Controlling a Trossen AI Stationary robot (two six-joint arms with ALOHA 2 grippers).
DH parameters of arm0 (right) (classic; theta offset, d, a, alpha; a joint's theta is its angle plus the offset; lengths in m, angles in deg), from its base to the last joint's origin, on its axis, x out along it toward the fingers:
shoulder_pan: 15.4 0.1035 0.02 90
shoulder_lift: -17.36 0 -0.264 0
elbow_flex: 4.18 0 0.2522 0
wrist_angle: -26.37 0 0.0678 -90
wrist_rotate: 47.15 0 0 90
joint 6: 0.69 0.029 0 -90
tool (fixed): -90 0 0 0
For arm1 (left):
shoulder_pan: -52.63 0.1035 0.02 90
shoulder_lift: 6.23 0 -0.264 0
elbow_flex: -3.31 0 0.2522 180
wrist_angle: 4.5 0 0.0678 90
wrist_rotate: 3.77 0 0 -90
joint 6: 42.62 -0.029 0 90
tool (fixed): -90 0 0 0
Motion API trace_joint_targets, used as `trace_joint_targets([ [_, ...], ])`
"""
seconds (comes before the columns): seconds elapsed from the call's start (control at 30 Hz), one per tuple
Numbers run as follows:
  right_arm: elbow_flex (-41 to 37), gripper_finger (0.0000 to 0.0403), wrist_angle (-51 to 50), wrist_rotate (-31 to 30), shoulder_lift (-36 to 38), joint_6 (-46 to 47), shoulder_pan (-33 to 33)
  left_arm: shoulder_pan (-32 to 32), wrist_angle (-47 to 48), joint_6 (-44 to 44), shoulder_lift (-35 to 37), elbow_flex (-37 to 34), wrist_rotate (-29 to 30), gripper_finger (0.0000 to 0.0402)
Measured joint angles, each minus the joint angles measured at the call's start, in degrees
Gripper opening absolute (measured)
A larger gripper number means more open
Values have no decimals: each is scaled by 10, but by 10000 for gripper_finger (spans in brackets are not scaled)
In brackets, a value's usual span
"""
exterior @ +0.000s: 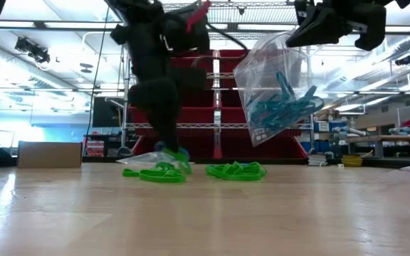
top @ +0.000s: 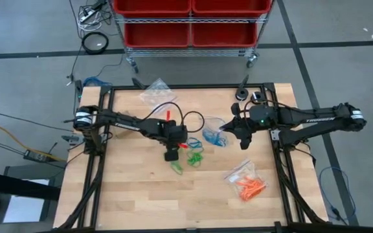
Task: Sort rubber bands
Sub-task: Put the blue rubber band into the transparent zip bag
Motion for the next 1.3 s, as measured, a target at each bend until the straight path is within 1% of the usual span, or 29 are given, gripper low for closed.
trace_joint_targets([
  [0.1, 0, 0, 0, 0, 0, 0, 6, -2, -7, 8, 0, -15, 2, 5],
  [0.23, 0, 0, 0, 0, 0, 1, 10, -2, -31, 18, 0, -31, 27, 6],
  [0.27, 0, 0, 0, 0, 0, 2, 10, -1, -40, 25, 0, -36, 25, 7],
  [0.33, 0, 0, -1, 0, 0, 4, 10, 0, -57, 28, 0, -43, 0, 13],
  [0.37, 0, 0, -1, 0, 0, 4, 10, 0, -62, 28, 0, -45, -12, 18],
  [0.5, 0, 0, -3, 0, 0, 4, 10, -1, -71, 36, 0, -50, -15, 51],
  [0.63, 0, 0, -3, 0, 0, 4, 10, 2, -72, 36, 0, -50, 8, 83],
  [0.77, 0, 0, -3, 0, 0, 3, 10, 14, -87, 36, 0, -50, 16, 103],
  [0.97, 0, 0, -3, 0, 0, 4, 10, 32, -125, 37, 0, -50, 14, 107],
  [1.13, 0, 0, -3, 0, 0, 4, 10, 45, -133, 49, -1, -50, -15, 107],
  [1.3, 0, 0, -4, 0, 0, 4, 10, 44, -136, 58, -13, -50, -13, 107],
])
